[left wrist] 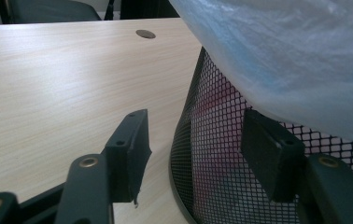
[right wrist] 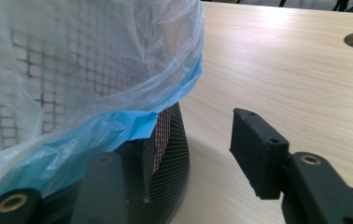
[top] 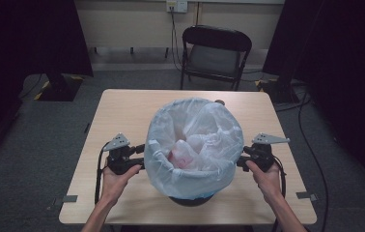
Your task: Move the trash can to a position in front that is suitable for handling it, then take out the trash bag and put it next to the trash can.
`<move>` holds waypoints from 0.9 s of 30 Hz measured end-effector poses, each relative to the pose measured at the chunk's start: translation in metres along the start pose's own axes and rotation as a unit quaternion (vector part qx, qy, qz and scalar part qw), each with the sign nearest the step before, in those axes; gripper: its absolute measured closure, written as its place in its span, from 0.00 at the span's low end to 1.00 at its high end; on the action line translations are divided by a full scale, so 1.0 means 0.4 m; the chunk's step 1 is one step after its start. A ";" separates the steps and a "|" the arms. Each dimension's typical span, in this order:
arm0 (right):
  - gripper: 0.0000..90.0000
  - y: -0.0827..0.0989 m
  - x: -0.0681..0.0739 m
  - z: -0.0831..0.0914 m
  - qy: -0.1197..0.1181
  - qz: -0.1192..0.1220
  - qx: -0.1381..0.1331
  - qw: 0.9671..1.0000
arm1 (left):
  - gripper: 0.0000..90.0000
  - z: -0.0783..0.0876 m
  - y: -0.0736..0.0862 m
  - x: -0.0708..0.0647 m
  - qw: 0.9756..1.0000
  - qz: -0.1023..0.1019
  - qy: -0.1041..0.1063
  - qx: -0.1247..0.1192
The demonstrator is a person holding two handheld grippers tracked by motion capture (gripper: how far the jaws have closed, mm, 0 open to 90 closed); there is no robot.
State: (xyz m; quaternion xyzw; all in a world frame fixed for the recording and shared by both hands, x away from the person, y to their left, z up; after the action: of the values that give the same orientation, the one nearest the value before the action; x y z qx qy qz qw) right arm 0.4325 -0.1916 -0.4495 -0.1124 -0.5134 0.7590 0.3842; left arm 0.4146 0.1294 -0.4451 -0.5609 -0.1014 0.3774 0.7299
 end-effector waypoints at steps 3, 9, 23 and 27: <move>0.52 0.003 0.012 -0.001 -0.011 0.001 0.004 1.000 | 0.43 0.011 -0.003 0.005 1.000 0.002 0.006 -0.002; 0.35 -0.004 -0.001 -0.007 -0.003 0.001 0.006 1.000 | 0.36 0.022 -0.025 0.010 1.000 -0.008 -0.008 -0.003; 0.27 -0.022 -0.072 0.046 0.036 -0.008 0.007 0.999 | 0.34 0.100 -0.055 0.089 0.998 0.018 -0.061 -0.014; 0.37 -0.056 -0.063 0.080 0.028 -0.006 -0.028 0.999 | 0.38 0.126 -0.070 0.090 0.997 0.021 -0.061 -0.030</move>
State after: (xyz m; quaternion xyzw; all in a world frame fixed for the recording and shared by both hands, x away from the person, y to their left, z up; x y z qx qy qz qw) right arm 0.4419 -0.2272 -0.4215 -0.1410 -0.5240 0.7386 0.4000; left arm 0.4229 0.1884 -0.4121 -0.5610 -0.1449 0.4230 0.6967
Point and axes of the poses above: each handheld gripper's, and its own axes: z roughly backward along the jaws, y roughly out of its underside, x roughly to its left, the point moved 8 cm from there along -z, roughly forward along the jaws, and after that the axes turned 1 degree about -x, right-handed, at the moved point
